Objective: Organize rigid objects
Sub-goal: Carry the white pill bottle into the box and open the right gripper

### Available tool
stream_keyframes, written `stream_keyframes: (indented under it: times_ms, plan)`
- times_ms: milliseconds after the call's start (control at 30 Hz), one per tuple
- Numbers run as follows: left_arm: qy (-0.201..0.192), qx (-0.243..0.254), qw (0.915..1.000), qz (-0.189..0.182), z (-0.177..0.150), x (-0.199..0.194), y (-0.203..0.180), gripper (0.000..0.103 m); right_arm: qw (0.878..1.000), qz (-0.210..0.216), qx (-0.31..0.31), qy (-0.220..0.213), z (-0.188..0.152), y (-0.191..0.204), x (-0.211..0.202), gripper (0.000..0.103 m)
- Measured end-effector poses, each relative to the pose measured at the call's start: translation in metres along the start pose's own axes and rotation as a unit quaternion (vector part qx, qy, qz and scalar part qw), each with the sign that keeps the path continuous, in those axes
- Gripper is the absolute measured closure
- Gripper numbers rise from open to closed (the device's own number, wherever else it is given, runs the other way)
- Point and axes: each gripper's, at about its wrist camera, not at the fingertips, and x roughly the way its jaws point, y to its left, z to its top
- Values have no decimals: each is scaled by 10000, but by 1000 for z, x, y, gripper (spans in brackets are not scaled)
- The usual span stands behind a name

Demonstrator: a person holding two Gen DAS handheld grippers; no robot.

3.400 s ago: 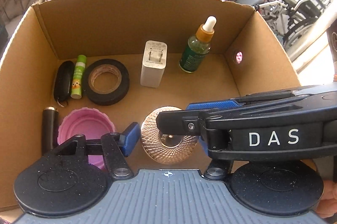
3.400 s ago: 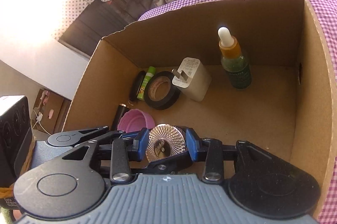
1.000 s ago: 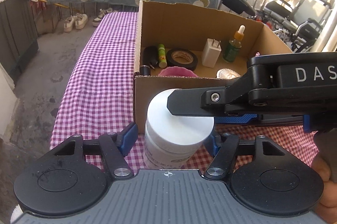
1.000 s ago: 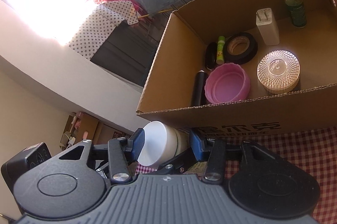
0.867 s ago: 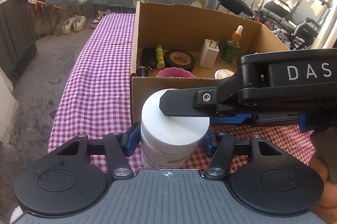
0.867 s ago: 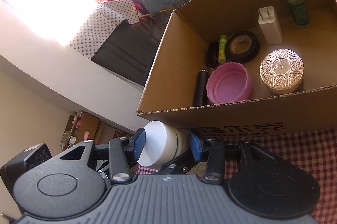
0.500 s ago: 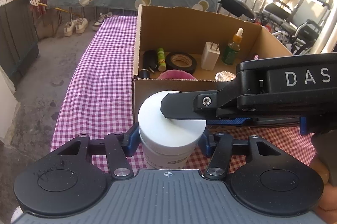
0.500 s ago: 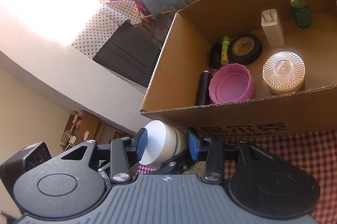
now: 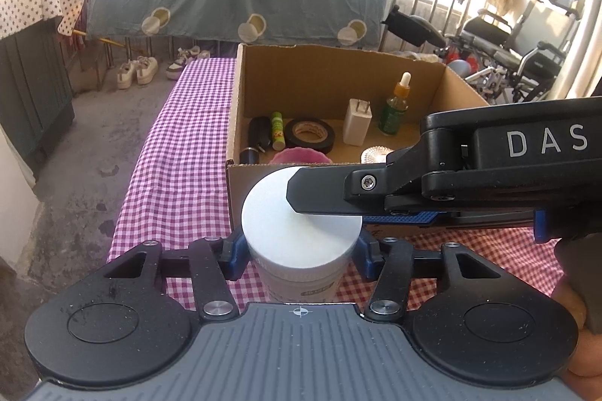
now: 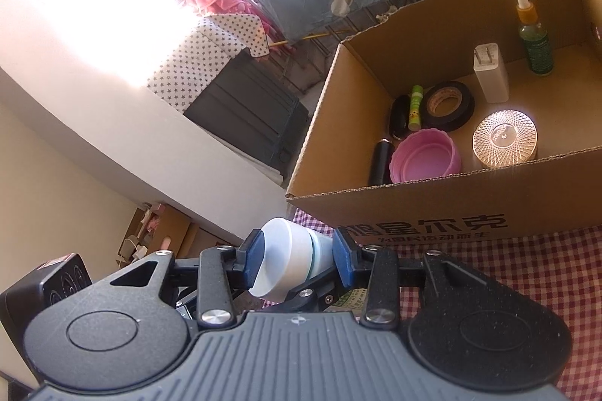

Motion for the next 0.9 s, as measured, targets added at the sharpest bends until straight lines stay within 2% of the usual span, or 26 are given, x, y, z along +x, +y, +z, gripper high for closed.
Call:
stream_keyframes:
  times_ms: [233,433,533,700,900]
  plan:
    - [-359,181,9992,-47,16,-28,-16,50,9987,94,-332,-367,4,25,-37,60]
    - [-816,541,9950,-173,51,-45,-40,50,9936,151,-708,-862,29,45,-78,60]
    - [-923,702,9926,-354,73,-41,-55,50,9908,125,-811,-1072,46,45,-96,60]
    - [-836,901,9892,-802,101,-16,-83,50,9879,-68,-799,-1325,75,25,-116,59]
    - [-443,983,9877,-1135,111,37,-109,50,9898,-284,-308,-1360,101,-37,-114,59]
